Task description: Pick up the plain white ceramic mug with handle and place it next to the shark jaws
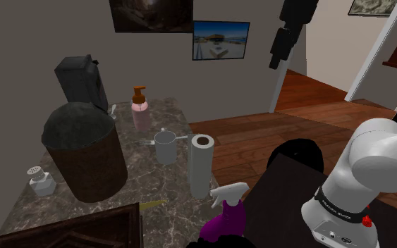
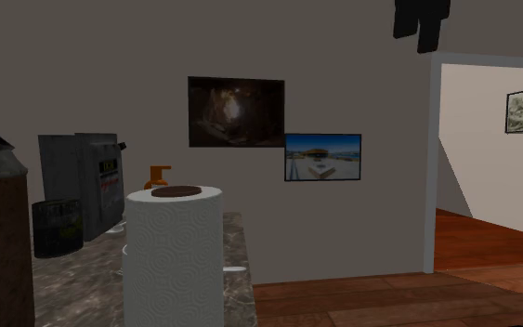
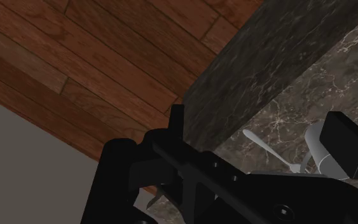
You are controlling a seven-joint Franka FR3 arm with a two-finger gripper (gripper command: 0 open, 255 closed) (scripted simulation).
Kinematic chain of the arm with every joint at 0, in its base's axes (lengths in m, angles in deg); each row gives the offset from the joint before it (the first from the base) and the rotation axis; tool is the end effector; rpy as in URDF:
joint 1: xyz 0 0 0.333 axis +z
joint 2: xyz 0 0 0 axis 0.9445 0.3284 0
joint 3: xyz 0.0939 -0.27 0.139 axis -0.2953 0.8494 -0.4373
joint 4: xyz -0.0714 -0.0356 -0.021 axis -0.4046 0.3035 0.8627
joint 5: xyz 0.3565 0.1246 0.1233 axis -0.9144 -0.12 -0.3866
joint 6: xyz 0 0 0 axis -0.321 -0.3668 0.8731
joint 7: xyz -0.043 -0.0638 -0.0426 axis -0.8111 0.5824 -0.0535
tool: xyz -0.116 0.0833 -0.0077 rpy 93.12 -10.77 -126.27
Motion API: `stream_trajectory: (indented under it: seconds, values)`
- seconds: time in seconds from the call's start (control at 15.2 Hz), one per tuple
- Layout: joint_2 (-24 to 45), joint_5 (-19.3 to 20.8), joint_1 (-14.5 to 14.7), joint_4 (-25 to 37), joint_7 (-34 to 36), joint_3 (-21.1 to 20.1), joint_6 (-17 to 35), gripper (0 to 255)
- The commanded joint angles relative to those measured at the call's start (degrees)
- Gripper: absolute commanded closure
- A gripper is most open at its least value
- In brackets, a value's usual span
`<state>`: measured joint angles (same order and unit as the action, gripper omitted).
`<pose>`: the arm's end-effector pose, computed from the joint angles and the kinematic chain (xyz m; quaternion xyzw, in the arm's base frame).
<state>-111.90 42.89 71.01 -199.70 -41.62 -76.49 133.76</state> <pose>0.2944 0.0129 0.6133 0.9969 0.0325 0.0523 0.0482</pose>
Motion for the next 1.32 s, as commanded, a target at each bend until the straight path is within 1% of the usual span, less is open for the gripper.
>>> stream_trajectory:
  seconds: [0.0,0.33,0.66,0.92,1.25]
  values:
    - [0.00,0.00,0.00,0.00,0.00,0.00,0.00,0]
    - [5.83,-2.07,1.56,-2.09,1.90,-2.80,7.36,0]
    - [12.97,-3.60,2.98,-2.57,3.69,-5.69,14.50,0]
    - [19.47,-4.29,3.93,-1.78,5.12,-8.06,19.86,0]
    - [28.40,-4.26,4.90,0.67,7.10,-11.05,25.88,0]
